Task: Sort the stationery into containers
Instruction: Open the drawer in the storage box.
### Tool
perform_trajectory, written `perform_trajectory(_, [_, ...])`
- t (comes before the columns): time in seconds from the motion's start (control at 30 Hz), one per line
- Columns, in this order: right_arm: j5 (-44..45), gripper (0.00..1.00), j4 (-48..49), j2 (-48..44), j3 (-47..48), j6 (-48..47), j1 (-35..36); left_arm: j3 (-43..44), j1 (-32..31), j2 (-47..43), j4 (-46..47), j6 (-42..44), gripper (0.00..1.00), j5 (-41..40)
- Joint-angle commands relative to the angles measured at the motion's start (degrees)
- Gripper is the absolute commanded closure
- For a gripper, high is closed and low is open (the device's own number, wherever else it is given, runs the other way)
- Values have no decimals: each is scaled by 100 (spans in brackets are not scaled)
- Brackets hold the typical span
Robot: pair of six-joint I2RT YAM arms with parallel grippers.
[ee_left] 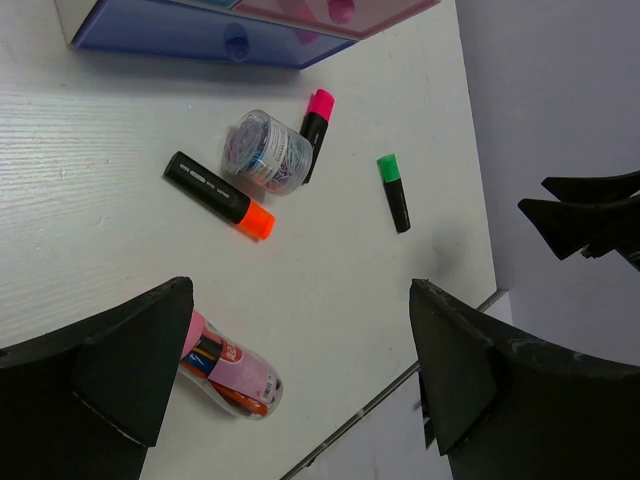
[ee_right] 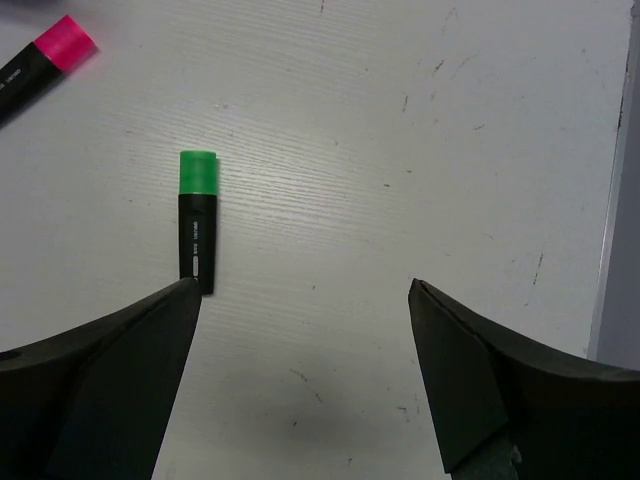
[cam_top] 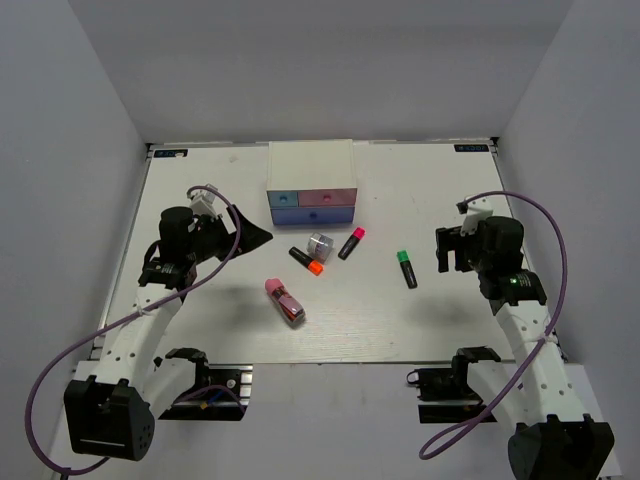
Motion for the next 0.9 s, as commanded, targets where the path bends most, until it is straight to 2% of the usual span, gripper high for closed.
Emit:
perform_trajectory(0.0, [-146,10,-70,-82,-21,9,5,-37,-16,-121,121,2,0,93])
perform_trajectory(0.2, [-918,10,-420,-117,75,-439,-12,-37,-16,-121,121,2,0,93])
perform_trajectory(0.33, [-1482,10,-798,-152,146,-1053,-12,-37,-16,-121,121,2,0,93])
perform_trajectory(0.37, [-1683,10,-878,-153,189,-1472,-12,-37,-16,-121,121,2,2,93])
perform_trajectory(0.47, [-1747,10,-1089,-91,356,-1451,-4,-90,-16,-69,121,2,11,93])
perform_trajectory(0.53, [-1607,10,-1159,-38,453,-1389,-4,-90,-16,-16,121,2,30,146])
perform_trajectory(0.57, [-1589,10,-1247,-38,584,-1415,-4,-142,-16,-16,173,2,43,146])
perform_trajectory(0.6, [-1597,10,-1308,-30,611,-1441,-4,-143,-16,36,174,2,71,146])
perform_trajectory(0.63, [-1675,10,-1457,-30,638,-1546,-12,-143,-16,37,226,2,84,146])
perform_trajectory(0.7, [-1772,10,-1572,-47,717,-1687,-12,-143,-16,194,227,2,98,93])
perform_trajectory(0.73, [-1808,10,-1599,-56,717,-1705,-4,-143,-16,256,296,-59,98,93])
perform_trajectory(0.77, [-1843,10,-1608,-65,735,-1723,-12,-143,-16,335,297,-59,94,32])
perform_trajectory(0.8, [-1956,10,-1634,-47,717,-1810,-4,-143,-16,423,445,-137,83,-38])
perform_trajectory(0.83, [-2097,10,-1643,-38,708,-1837,-12,-143,-16,615,516,-190,57,-39])
perform_trajectory(0.87, [-2176,10,-1643,-21,682,-1828,-4,-143,-16,730,612,-348,45,-91])
